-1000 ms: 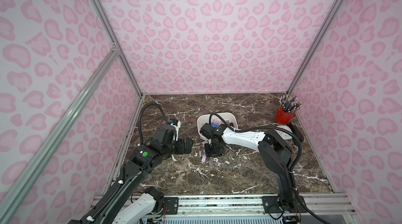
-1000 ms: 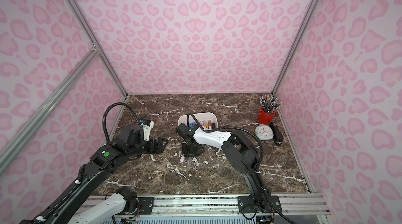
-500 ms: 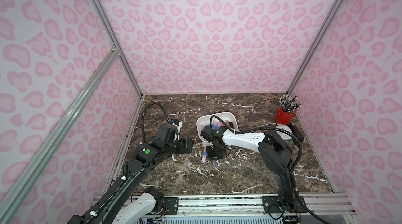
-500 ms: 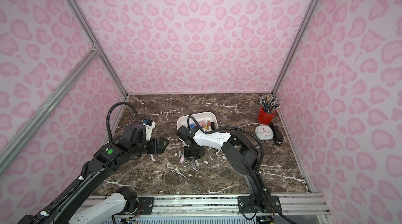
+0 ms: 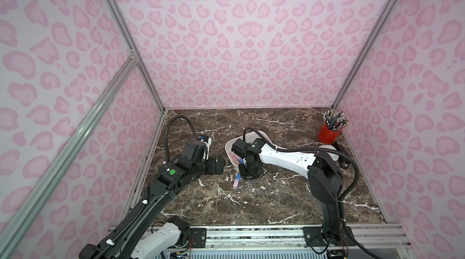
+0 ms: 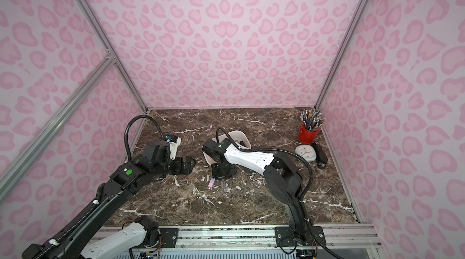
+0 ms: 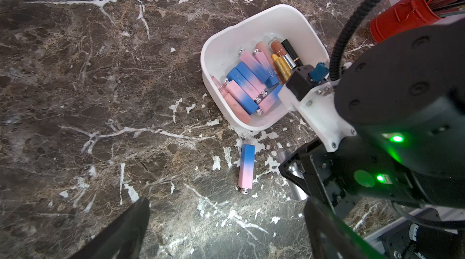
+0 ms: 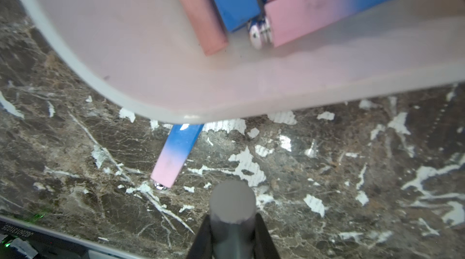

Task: Put the lipstick into the storage box
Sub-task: Pick up the lipstick at the center of the board, then place the lipstick in the storage box.

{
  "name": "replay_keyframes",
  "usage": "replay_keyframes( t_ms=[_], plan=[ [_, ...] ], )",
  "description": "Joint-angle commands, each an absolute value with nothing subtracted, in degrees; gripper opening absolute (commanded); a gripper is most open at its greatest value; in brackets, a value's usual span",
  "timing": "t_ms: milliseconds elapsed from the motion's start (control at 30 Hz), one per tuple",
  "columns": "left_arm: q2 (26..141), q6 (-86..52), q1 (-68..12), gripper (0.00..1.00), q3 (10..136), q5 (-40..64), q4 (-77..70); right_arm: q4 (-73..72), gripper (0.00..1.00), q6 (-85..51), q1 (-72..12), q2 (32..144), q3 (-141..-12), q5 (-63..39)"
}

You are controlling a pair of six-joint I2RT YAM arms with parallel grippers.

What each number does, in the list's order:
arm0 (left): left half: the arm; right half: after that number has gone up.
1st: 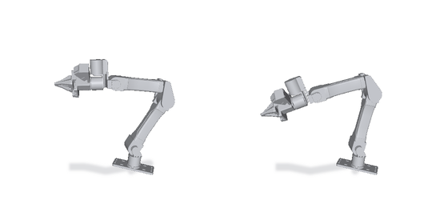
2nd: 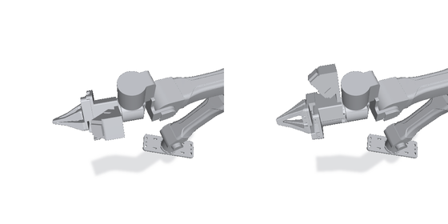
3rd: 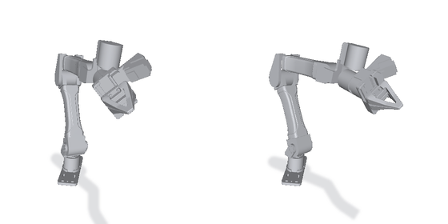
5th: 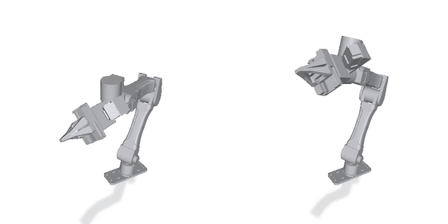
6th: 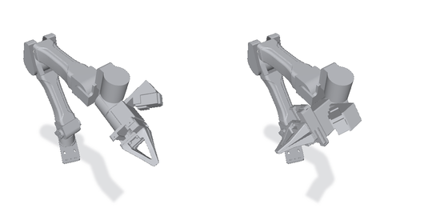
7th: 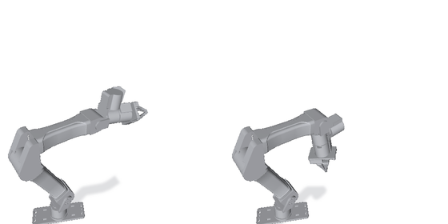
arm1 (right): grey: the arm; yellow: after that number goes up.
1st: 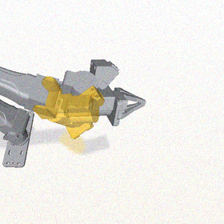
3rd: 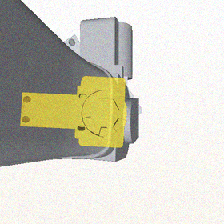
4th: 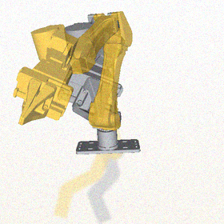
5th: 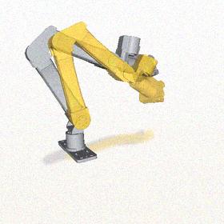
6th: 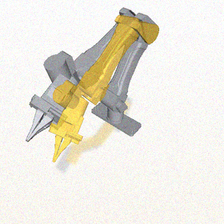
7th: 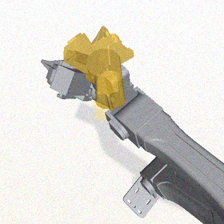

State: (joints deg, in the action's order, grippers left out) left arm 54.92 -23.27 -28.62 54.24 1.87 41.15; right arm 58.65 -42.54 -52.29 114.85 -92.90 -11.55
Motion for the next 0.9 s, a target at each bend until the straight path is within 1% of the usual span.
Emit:
replay_keyframes(
  t_ms=[0,133,367,633,867],
  plan=[
    [54.84,-22.72,-28.56,0.98,54.34,1.06,40.09,61.89,0.23,-41.16,-51.65,114.57,-95.32,-9.88],
    [54.94,-23.10,-28.56,0.98,53.50,1.35,39.52,64.37,0.23,-39.26,-49.62,115.18,-99.31,-9.14],
    [55.66,-24.47,-28.56,0.98,51.47,2.66,37.93,66.85,0.24,-35.11,-43.10,118.26,-106.81,-8.26],
    [58.53,-26.20,-28.57,0.98,49.66,4.74,34.83,68.55,0.25,-30.83,-37.37,126.04,-116.80,-8.24],
    [64.72,-25.77,-28.56,0.98,50.42,6.11,31.93,69.33,0.25,-28.57,-34.47,133.03,-123.28,-8.65]
  ],
)
